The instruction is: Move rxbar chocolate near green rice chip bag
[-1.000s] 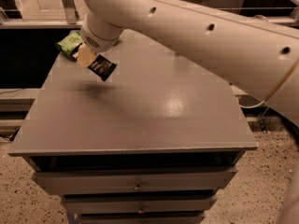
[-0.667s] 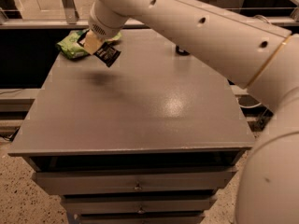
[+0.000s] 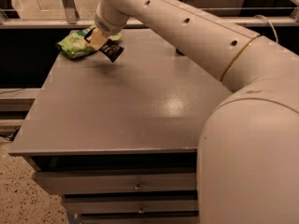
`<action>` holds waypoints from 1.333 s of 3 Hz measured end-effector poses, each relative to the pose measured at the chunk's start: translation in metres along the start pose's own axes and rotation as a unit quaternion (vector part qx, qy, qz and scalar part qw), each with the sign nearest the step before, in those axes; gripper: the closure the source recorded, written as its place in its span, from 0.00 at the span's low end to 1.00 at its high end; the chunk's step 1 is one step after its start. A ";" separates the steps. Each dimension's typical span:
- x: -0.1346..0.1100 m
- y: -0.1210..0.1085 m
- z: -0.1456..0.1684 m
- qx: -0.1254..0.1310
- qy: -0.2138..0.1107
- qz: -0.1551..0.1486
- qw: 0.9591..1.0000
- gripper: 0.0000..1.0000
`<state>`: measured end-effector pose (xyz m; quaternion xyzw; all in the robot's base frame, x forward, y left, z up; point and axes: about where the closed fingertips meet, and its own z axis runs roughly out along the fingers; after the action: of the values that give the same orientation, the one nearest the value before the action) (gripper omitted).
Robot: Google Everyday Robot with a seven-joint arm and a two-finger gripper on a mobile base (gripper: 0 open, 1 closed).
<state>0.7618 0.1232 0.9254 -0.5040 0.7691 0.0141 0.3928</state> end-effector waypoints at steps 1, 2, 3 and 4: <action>0.005 -0.006 0.020 -0.006 0.016 0.004 1.000 0.85; 0.009 -0.006 0.037 -0.013 0.026 0.007 1.000 0.61; 0.011 -0.002 0.052 -0.023 0.032 0.009 0.999 0.38; 0.013 0.002 0.062 -0.029 0.035 0.010 0.999 0.15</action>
Offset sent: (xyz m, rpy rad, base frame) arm 0.0371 0.0077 -0.0404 -0.0339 0.0737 -0.0206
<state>0.7943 0.1400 0.8740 -0.5078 0.7866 0.0232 0.3506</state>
